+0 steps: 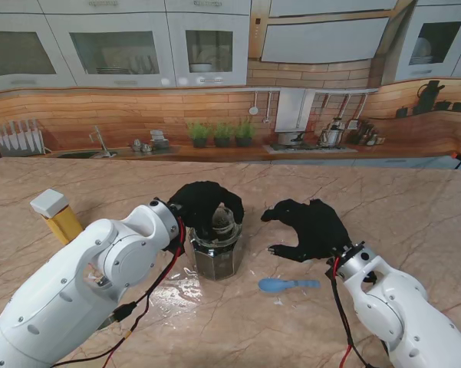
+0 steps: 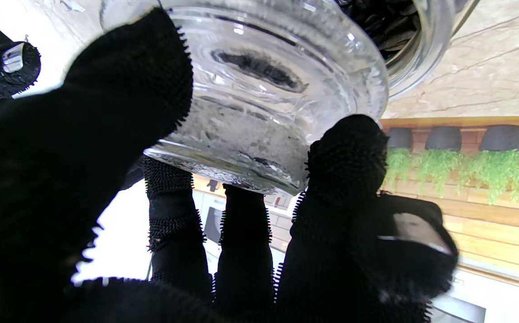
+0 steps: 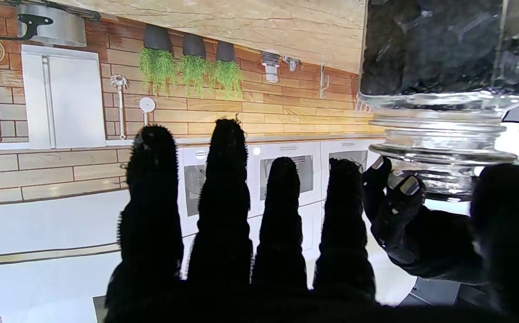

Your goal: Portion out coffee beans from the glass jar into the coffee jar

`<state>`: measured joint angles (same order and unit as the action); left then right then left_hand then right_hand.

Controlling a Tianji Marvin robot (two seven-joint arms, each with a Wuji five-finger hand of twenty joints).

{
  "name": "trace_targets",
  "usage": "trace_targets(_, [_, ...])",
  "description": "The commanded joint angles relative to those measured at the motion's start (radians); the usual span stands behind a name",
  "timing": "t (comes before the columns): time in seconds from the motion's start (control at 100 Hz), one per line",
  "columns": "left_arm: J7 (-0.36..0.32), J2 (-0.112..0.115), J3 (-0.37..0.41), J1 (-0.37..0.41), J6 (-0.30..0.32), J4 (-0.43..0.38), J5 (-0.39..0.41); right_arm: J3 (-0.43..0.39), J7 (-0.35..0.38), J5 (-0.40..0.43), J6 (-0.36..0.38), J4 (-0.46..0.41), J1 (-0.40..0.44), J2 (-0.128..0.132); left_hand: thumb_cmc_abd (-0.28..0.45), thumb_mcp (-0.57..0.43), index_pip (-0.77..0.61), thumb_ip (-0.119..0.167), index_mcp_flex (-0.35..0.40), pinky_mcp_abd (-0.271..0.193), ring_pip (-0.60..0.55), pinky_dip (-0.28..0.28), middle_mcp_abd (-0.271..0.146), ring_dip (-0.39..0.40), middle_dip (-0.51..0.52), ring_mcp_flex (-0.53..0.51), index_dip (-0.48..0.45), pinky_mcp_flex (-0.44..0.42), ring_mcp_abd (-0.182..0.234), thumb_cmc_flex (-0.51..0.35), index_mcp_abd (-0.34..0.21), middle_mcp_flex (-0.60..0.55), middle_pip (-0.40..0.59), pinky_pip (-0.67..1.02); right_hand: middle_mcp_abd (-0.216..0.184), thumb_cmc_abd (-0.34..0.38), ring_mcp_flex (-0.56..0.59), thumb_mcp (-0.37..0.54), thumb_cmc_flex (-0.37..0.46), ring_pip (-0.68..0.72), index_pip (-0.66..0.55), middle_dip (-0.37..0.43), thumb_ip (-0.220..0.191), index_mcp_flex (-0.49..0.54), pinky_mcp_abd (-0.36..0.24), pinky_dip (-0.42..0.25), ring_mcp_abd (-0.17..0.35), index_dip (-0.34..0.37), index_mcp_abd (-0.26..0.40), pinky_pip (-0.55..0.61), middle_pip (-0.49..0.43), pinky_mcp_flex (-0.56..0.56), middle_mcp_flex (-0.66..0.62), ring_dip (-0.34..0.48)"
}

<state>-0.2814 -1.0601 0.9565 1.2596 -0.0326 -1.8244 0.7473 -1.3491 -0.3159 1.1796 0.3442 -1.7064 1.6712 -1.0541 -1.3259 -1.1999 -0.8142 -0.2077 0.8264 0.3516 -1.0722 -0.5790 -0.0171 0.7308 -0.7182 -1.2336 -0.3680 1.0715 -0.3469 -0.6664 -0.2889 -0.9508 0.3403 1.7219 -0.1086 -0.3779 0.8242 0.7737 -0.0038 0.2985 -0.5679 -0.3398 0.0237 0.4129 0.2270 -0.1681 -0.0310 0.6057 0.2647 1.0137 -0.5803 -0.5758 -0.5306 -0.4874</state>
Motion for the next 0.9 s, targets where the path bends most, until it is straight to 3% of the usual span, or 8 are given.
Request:
trace_targets(0.0, [-0.008, -0.002, -0.001, 0.004, -0.007, 0.015, 0.005, 0.000, -0.002, 0.003, -0.001, -0.004, 0.008, -0.002, 0.114, -0.130, -0.498, 0.120, 0.065, -0.223, -0.031, -0.001, 0.001, 0.024, -0.113, -0.036, -0.086, -0.011, 0.188, -0.150, 0.130, -0.268, 0.178, 0.048, -0.008, -0.004, 0.002, 0.013, -0.045, 0.006, -0.003, -0.005, -0.012, 0.012, -0.009, 0.014, 0.022, 0.005, 0.012, -0.003, -0.007, 0.000, -0.004, -0.007])
trace_targets(0.77, [-0.015, 0.001, 0.020, 0.024, -0.019, 0.032, -0.004, 0.018, 0.007, -0.005, 0.000, 0.009, -0.008, -0.001, 0.133, -0.115, -0.495, 0.121, 0.057, -0.228, -0.015, 0.004, -0.001, 0.035, -0.117, -0.035, -0.089, -0.012, 0.190, -0.150, 0.125, -0.259, 0.176, 0.042, -0.007, -0.006, 0.003, 0.016, -0.047, 0.005, -0.004, -0.005, -0.012, 0.012, -0.011, 0.016, 0.023, 0.004, 0.014, -0.004, -0.007, -0.001, -0.005, -0.007])
trace_targets(0.89, [-0.014, 0.001, 0.017, 0.025, -0.022, 0.033, -0.006, 0.020, 0.008, -0.005, -0.001, 0.009, -0.009, -0.001, 0.190, -0.040, -0.477, 0.105, 0.036, -0.223, 0.025, 0.017, 0.004, 0.043, -0.117, -0.031, -0.078, -0.014, 0.199, -0.151, 0.119, -0.241, 0.169, 0.022, -0.008, -0.006, 0.003, 0.016, -0.047, 0.005, -0.005, -0.005, -0.011, 0.015, -0.011, 0.016, 0.024, 0.004, 0.013, -0.005, -0.007, -0.001, -0.006, -0.007])
